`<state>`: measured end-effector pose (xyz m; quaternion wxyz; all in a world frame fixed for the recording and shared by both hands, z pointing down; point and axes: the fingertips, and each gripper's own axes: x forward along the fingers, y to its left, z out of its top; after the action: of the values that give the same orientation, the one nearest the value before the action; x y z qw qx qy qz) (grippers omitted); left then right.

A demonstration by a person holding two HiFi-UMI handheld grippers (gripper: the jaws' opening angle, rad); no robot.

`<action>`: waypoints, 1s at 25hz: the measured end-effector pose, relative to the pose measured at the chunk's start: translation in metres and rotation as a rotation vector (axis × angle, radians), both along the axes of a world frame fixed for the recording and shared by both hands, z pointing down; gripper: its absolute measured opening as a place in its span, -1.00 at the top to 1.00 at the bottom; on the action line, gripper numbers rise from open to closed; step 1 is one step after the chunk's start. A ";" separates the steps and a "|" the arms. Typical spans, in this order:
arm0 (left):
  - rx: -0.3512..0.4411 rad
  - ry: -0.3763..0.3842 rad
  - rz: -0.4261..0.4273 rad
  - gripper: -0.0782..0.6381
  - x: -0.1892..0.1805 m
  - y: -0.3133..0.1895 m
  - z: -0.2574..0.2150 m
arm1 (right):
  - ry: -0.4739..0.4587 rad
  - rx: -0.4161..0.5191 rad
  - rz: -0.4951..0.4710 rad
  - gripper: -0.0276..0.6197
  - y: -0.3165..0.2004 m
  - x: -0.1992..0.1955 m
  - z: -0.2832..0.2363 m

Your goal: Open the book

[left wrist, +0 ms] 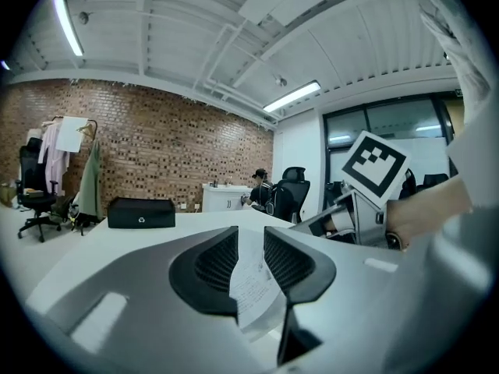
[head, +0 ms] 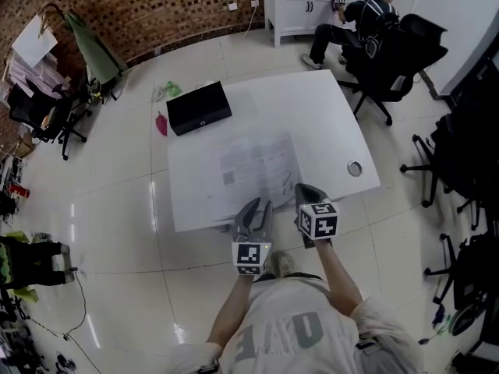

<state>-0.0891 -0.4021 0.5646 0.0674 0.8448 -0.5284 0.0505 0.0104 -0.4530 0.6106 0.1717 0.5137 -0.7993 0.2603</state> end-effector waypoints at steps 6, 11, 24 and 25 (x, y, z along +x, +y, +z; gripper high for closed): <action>-0.033 -0.056 0.090 0.45 0.031 -0.003 0.019 | -0.059 0.036 -0.050 0.91 0.003 -0.020 -0.029; -0.054 -0.071 0.112 0.45 0.040 -0.008 0.027 | -0.082 0.058 -0.092 0.91 0.006 -0.038 -0.044; -0.074 -0.129 0.056 0.52 0.037 -0.032 0.036 | -0.077 0.074 -0.160 0.91 0.008 -0.071 -0.055; -0.079 -0.129 0.047 0.56 0.035 -0.033 0.038 | -0.081 0.070 -0.163 0.91 0.007 -0.072 -0.055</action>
<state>-0.0537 -0.4351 0.6022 0.0656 0.8486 -0.5094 0.1271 -0.0615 -0.4457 0.5561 0.1419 0.4418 -0.8533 0.2379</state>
